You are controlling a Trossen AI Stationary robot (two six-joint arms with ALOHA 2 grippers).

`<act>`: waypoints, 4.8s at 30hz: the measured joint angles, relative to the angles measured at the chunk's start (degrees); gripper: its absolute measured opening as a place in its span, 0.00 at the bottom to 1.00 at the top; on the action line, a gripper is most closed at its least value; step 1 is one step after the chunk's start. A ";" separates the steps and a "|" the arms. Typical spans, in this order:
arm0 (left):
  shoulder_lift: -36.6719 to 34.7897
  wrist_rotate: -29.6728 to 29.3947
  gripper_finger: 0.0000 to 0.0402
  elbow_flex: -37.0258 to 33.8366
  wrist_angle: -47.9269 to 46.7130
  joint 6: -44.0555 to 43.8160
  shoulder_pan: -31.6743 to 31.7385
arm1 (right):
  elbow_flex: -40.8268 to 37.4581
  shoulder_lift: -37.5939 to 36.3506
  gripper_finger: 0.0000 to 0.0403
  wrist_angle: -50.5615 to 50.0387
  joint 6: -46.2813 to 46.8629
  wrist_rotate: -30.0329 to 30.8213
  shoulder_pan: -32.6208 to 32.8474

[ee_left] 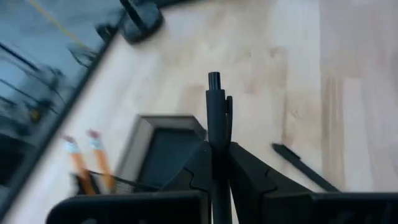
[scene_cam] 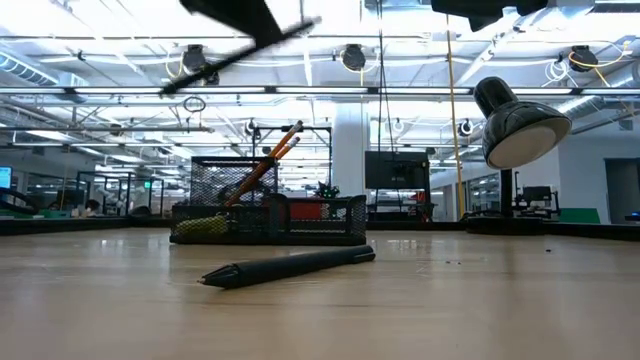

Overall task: Pick and place office supplies into organizer
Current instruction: Put the black pen into the black desk organizer

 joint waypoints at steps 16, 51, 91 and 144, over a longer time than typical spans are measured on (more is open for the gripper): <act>-22.60 10.95 0.05 -32.77 53.90 29.16 11.28 | 0.02 0.00 0.18 -0.09 0.19 -0.02 -0.02; -22.24 35.11 0.05 -59.06 80.49 25.34 35.92 | 0.04 0.00 0.18 2.53 -1.53 0.17 -0.13; -20.82 26.31 0.35 -41.40 52.79 23.10 27.81 | -3.41 0.02 0.18 9.66 -4.52 0.02 -0.13; 30.89 33.29 0.36 14.16 2.70 -17.01 11.40 | -3.41 0.02 0.18 8.47 -2.80 0.11 -0.11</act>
